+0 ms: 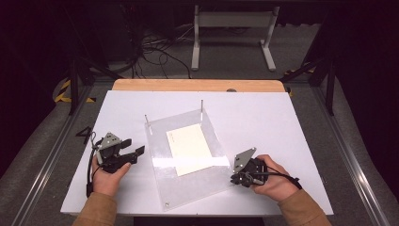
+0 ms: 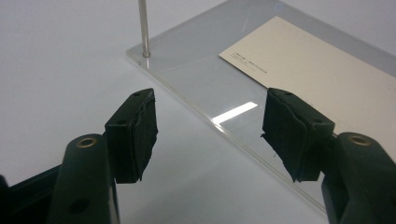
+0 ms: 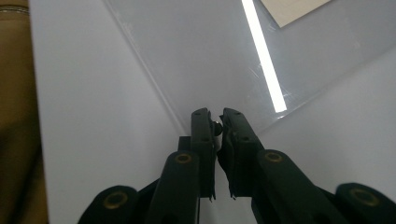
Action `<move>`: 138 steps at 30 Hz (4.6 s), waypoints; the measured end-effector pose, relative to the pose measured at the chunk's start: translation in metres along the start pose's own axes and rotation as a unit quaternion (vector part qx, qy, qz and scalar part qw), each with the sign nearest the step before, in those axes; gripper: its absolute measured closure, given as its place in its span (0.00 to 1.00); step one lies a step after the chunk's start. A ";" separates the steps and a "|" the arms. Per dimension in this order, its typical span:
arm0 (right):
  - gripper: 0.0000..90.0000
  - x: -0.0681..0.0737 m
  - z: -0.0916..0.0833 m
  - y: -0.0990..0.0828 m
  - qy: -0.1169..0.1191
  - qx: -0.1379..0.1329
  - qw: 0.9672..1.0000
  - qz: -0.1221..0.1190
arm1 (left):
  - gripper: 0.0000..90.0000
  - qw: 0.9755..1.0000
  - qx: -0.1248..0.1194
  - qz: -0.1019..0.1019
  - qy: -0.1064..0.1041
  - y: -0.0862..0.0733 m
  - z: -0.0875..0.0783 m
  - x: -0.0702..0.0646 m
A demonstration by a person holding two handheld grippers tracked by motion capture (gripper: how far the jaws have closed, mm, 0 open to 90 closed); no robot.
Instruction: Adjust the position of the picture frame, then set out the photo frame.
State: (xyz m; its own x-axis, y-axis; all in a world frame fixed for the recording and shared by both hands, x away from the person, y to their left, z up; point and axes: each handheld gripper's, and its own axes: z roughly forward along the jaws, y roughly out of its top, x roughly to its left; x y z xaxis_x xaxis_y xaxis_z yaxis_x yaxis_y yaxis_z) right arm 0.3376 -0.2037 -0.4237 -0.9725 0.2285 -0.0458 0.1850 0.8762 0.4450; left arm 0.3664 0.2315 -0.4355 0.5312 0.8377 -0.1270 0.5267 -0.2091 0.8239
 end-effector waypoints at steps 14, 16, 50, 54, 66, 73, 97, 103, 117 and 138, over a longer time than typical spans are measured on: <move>0.92 0.016 0.001 0.002 0.035 -0.014 0.999 -0.005 | 0.49 0.999 0.037 -0.031 0.015 -0.001 0.017 0.004; 0.93 0.013 -0.005 -0.002 0.036 -0.041 0.998 0.013 | 0.60 0.998 0.062 -0.025 0.020 -0.001 0.026 0.003; 0.88 -0.008 -0.038 -0.040 -0.019 -0.146 0.983 0.113 | 1.00 0.990 0.131 -0.018 0.053 0.031 0.087 -0.027; 0.89 -0.003 -0.038 -0.042 -0.013 -0.140 0.984 0.110 | 1.00 0.990 0.133 -0.015 0.046 0.037 0.096 -0.032; 0.85 0.019 -0.037 -0.043 -0.015 -0.116 0.988 0.096 | 1.00 0.993 0.119 -0.012 0.009 0.048 0.119 -0.043; 0.81 0.033 -0.020 -0.040 -0.010 -0.078 0.994 0.071 | 0.77 0.993 0.120 -0.009 -0.001 0.045 0.108 -0.039; 0.93 0.045 -0.015 -0.040 0.017 -0.051 0.999 0.010 | 0.62 0.996 0.075 0.027 -0.051 0.038 0.052 -0.046; 0.93 0.051 -0.017 -0.041 0.036 -0.036 0.999 -0.002 | 0.62 0.995 0.076 0.031 -0.055 0.032 0.046 -0.046; 0.94 0.050 -0.026 -0.049 0.061 -0.057 0.996 0.009 | 0.57 0.995 0.069 0.035 -0.061 0.031 0.044 -0.048; 0.57 -0.007 -0.064 -0.049 -0.109 -0.270 0.943 0.161 | 0.36 0.992 -0.020 0.079 -0.097 0.024 0.008 -0.050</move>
State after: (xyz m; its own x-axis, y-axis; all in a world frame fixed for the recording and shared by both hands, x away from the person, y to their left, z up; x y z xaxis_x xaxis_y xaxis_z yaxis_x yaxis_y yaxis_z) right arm 0.3262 -0.2752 -0.3878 -0.8145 0.5801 0.0124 0.3096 0.4163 0.8549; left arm 0.3576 0.1807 -0.4135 0.7245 0.6827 -0.0948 0.4017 -0.3064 0.8630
